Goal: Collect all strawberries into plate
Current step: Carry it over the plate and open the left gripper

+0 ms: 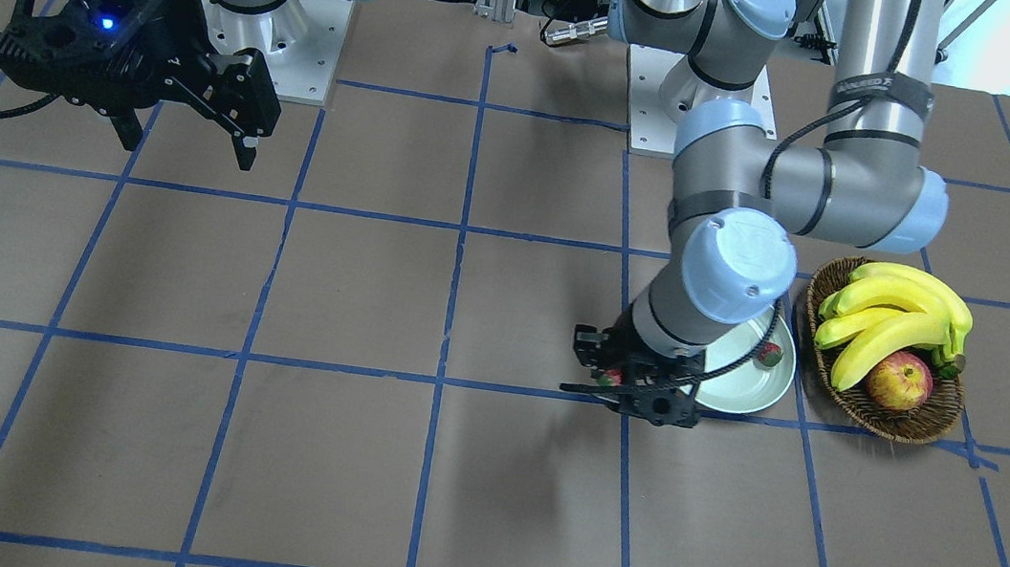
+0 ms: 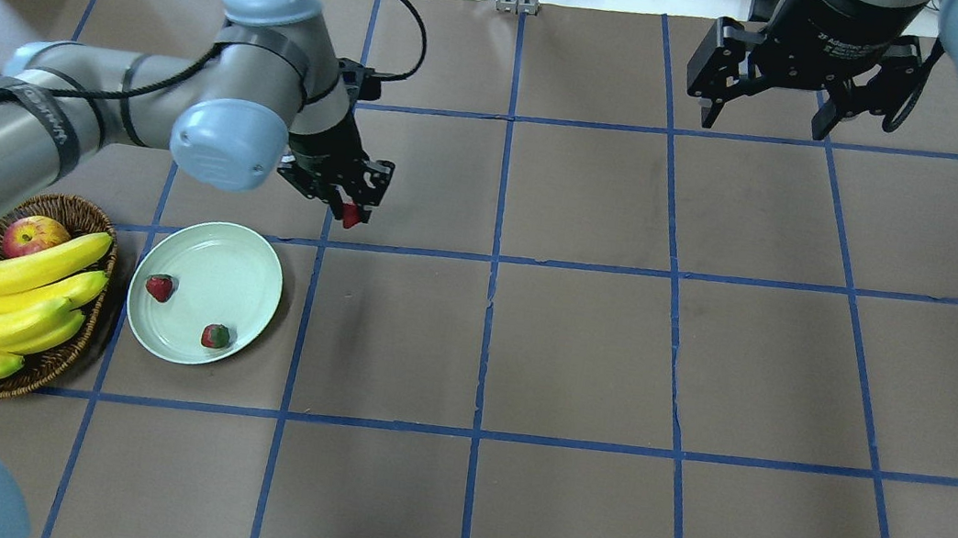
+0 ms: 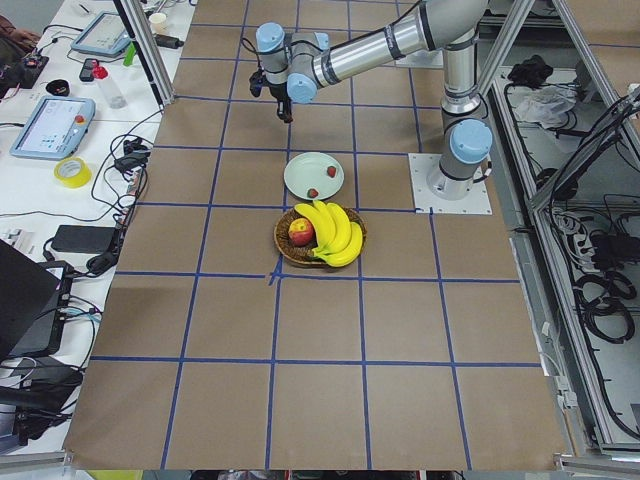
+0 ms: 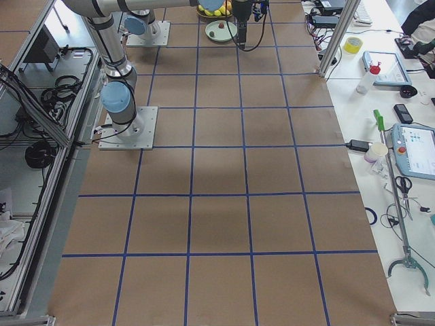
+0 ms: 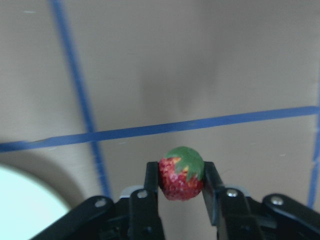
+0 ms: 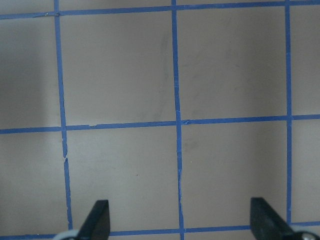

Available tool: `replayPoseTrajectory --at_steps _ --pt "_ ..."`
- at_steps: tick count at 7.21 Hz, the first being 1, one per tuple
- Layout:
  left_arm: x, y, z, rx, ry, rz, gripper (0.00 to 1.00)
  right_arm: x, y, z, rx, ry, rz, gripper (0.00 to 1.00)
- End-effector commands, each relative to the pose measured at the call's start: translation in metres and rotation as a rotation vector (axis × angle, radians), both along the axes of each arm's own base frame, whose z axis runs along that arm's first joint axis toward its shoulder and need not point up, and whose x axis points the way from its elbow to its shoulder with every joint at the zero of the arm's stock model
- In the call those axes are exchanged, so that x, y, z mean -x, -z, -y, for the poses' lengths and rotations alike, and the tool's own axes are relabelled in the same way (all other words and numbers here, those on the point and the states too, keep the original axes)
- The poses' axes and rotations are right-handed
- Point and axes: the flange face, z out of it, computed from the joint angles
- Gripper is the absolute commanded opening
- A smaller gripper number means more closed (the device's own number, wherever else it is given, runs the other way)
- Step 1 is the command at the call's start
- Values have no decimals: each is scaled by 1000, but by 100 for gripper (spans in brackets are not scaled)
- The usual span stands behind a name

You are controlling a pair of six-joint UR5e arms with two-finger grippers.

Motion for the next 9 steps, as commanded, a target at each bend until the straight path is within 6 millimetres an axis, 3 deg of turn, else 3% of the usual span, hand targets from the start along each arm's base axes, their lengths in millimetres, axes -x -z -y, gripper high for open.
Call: replayPoseTrajectory --at_steps 1,2,3,4,5,6,7,9 --pt "-82 7 -9 -129 -75 98 0 0 -1 -1 0 1 -1 100" --pt "-100 14 -14 -179 -105 94 0 0 -1 -1 1 -1 0 100" --pt "-107 20 -19 -200 -130 94 0 -1 -1 -1 1 -1 1 100" --pt "-106 26 -24 -216 -132 93 61 -1 -1 -1 1 -2 0 100" --pt "-106 22 -25 -209 -136 94 100 -1 -1 -1 1 -3 1 100" --pt "-105 10 -23 -185 -162 104 100 -1 -1 -1 1 -3 1 100" --pt "-105 -14 -18 -136 -196 112 100 -1 -1 -1 0 -2 -1 100" --pt "-101 -97 8 0 -191 112 100 -1 -1 -1 1 -3 1 100"
